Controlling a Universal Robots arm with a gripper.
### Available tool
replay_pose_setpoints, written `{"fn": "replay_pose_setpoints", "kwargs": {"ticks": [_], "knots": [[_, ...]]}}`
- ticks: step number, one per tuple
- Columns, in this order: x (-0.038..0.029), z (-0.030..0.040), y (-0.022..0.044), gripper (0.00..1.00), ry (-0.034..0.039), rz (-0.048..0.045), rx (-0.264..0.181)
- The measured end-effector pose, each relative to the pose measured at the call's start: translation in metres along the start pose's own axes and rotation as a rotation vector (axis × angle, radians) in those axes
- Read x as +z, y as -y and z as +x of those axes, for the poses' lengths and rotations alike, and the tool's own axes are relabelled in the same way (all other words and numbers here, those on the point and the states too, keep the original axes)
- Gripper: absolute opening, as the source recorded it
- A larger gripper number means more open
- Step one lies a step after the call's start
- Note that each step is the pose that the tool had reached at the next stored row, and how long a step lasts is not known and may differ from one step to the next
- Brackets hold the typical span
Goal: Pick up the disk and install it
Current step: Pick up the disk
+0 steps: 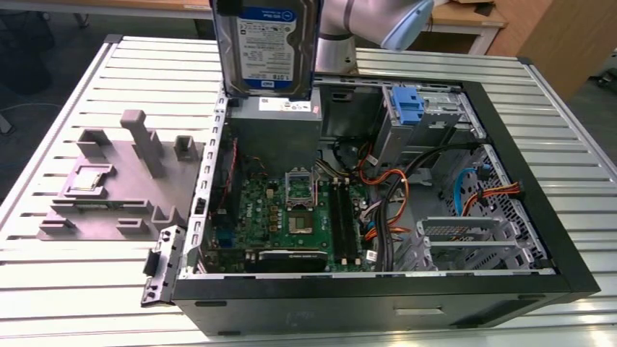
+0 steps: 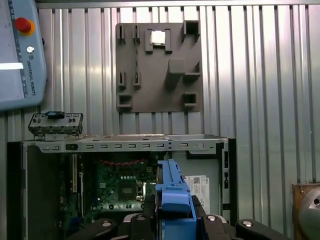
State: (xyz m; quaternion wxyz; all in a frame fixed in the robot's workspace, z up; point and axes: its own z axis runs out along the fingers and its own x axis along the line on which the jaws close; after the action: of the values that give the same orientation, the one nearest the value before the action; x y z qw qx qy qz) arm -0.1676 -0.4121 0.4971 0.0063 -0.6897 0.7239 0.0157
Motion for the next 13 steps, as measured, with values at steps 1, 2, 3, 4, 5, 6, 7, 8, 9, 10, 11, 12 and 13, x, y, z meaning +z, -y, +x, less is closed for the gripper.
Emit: {"fn": "replay_pose_setpoints", "kwargs": {"ticks": [1, 2, 3, 4, 5, 6, 7, 8, 9, 10, 11, 12, 13], "knots": [[0.0000, 0.0002, 0.0020, 0.37, 0.0001, 0.0001, 0.000], [0.0000, 0.0004, 0.0039, 0.37, 0.0000, 0.0000, 0.000], [-0.0001, 0.0005, 0.0060, 0.37, 0.0000, 0.0000, 0.000], [-0.0001, 0.0006, 0.0082, 0.37, 0.0000, 0.0000, 0.000], [-0.0001, 0.0006, 0.0103, 0.37, 0.0001, 0.0001, 0.000], [-0.0002, 0.0005, 0.0121, 0.37, 0.0000, 0.0000, 0.000], [-0.0002, 0.0005, 0.0139, 0.37, 0.0000, 0.0001, 0.000], [-0.0002, 0.0004, 0.0157, 0.37, 0.0001, 0.0001, 0.000], [-0.0002, 0.0003, 0.0174, 0.37, 0.0000, 0.0000, 0.000], [-0.0002, 0.0002, 0.0193, 0.37, 0.0000, 0.0000, -0.002], [-0.0002, 0.0001, 0.0209, 0.37, 0.0000, 0.0000, -0.003], [-0.0002, 0.0001, 0.0225, 0.37, 0.0000, -0.0001, -0.004], [-0.0003, 0.0000, 0.0237, 0.37, -0.0001, -0.0001, -0.004]]}}
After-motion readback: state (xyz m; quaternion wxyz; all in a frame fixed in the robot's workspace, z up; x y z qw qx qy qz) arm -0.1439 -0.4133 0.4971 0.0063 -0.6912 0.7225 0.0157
